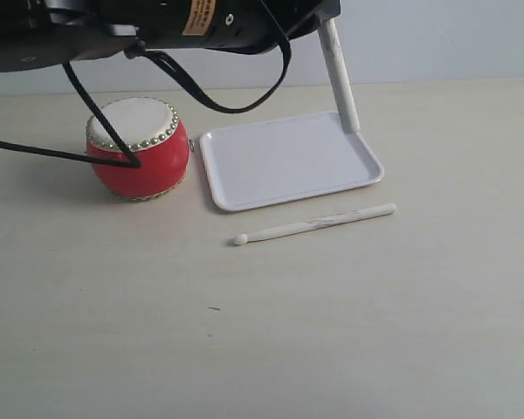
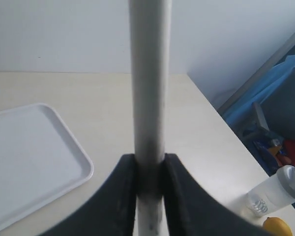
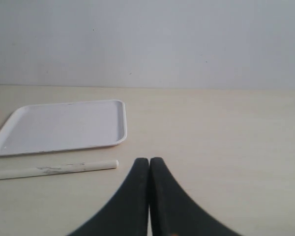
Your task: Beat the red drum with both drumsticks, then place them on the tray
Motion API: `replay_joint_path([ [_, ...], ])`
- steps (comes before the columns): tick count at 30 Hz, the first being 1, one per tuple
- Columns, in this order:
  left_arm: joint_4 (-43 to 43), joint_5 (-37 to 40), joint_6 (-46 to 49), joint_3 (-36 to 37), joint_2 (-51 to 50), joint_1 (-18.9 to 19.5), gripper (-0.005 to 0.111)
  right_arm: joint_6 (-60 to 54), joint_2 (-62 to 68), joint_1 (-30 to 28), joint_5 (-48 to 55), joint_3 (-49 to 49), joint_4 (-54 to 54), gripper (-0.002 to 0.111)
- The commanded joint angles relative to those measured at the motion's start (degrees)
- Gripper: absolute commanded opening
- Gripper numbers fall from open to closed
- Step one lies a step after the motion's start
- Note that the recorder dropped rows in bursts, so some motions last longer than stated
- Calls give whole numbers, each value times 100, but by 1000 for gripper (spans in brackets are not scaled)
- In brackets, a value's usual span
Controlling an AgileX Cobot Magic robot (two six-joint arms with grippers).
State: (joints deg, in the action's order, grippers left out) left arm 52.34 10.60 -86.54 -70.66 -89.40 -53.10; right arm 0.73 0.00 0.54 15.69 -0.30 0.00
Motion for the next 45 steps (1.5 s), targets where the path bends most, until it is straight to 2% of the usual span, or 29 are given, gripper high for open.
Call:
replay_joint_path([
  [1,-1536,19,1658,2,109,41,0,-35,0,-31,-51,30,0,0],
  [6,-3560,259,4935,2,312,68,0,-24,0,-31,-51,30,0,0],
  [9,-4166,789,5761,2,602,302,0,-24,0,-31,-51,30,0,0],
  [12,-4304,1364,5797,67,904,684,0,-35,0,-31,-51,30,0,0],
  [19,-4179,1843,5978,646,1703,1586,0,-23,0,-31,-51,30,0,0],
  [24,-4146,2697,6355,799,2221,2146,0,-36,0,-31,-51,30,0,0],
  [28,-4674,3134,7089,808,2537,2812,0,-36,0,-31,-51,30,0,0],
  [37,-4869,3864,7309,1210,3023,4302,0,-35,0,-31,-51,30,0,0],
  [40,-4869,4002,7287,1311,3095,4652,0,-35,0,-31,-51,30,0,0],
  [45,-4848,4090,7287,1311,3101,4728,0,-25,0,-31,-51,30,0,0],
])
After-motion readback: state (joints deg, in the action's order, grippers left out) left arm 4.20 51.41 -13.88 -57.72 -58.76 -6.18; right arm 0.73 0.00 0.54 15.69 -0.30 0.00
